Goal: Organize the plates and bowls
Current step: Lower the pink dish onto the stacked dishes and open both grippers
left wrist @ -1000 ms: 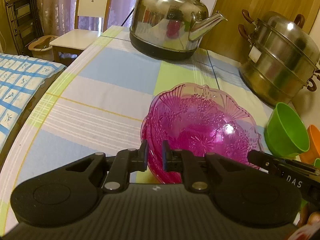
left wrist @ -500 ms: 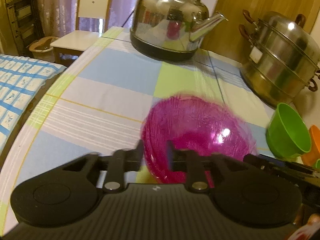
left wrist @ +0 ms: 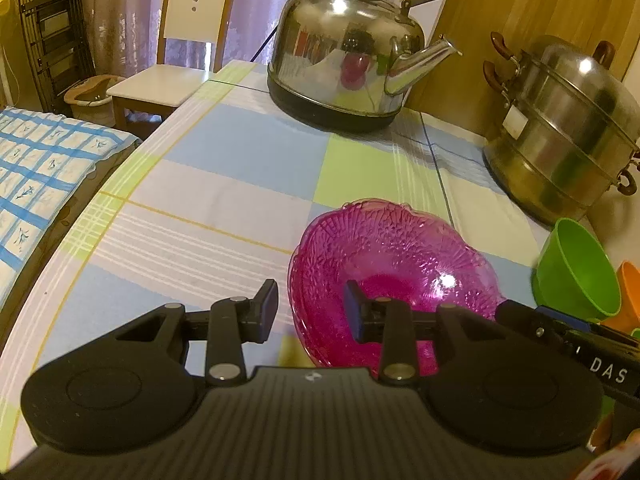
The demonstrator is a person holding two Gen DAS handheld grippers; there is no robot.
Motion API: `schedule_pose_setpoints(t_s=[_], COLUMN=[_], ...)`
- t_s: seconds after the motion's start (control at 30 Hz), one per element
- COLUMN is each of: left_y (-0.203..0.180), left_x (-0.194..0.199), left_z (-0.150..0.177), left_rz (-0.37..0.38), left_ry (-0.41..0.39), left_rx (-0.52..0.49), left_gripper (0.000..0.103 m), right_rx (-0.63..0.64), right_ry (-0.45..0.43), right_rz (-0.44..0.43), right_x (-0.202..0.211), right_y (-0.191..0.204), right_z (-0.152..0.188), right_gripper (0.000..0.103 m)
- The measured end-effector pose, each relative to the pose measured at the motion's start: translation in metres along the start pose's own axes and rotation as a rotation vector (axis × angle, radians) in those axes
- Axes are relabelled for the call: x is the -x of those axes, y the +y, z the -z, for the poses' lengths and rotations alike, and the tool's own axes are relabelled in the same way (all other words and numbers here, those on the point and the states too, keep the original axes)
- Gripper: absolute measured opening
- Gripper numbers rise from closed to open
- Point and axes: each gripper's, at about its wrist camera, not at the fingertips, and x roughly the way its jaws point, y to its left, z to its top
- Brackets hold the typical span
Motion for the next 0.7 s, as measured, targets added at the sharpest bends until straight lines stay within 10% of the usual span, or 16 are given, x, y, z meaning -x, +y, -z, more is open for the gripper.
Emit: schedule_pose_setpoints(t_s=[0.7], left_y=[-0.026], left_x=[0.019], left_z=[0.009], left_rz=[0.054], left_ry=[-0.034], left_rx=[-0.041], left_gripper=[0.04], right_rx=[0.018], right_ry=[-0.032], right_rz=[0.076], right_x=[0.026], right_y=[-0.001], right_z=[0.012], right_gripper=[0.062])
